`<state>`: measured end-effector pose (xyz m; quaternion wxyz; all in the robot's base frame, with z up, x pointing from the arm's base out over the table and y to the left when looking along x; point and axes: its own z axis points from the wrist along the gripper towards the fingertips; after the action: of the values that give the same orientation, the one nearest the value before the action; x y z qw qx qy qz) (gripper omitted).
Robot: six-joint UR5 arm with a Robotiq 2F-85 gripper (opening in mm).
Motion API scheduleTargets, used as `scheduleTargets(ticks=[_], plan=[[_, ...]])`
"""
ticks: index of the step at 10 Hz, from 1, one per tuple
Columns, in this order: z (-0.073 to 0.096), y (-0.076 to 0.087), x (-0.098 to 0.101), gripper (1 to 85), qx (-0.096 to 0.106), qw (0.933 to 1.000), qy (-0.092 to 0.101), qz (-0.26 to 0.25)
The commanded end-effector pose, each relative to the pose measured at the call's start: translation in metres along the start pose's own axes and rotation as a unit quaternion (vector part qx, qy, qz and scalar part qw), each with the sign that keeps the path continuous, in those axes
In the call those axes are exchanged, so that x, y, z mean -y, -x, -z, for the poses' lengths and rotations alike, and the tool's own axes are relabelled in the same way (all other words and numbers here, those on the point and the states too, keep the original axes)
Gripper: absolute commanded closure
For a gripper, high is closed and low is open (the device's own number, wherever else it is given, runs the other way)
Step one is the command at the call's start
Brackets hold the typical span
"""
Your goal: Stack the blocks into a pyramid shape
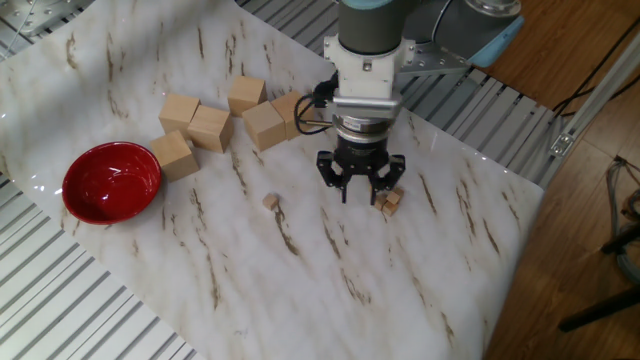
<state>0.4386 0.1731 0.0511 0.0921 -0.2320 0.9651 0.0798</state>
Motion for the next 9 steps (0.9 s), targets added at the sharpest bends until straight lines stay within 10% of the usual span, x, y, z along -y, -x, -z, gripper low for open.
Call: scheduleTargets(ticks=[1, 6, 9], plan=[[0.001, 0.009, -0.018, 40.0, 0.011, 0.9929, 0.037, -0.112], [0.001, 0.023, -0.035, 43.0, 0.027, 0.9730, 0.073, -0.217], [-0.004, 0.015, -0.010, 48.7, 0.031, 0.9811, 0.014, -0.191]])
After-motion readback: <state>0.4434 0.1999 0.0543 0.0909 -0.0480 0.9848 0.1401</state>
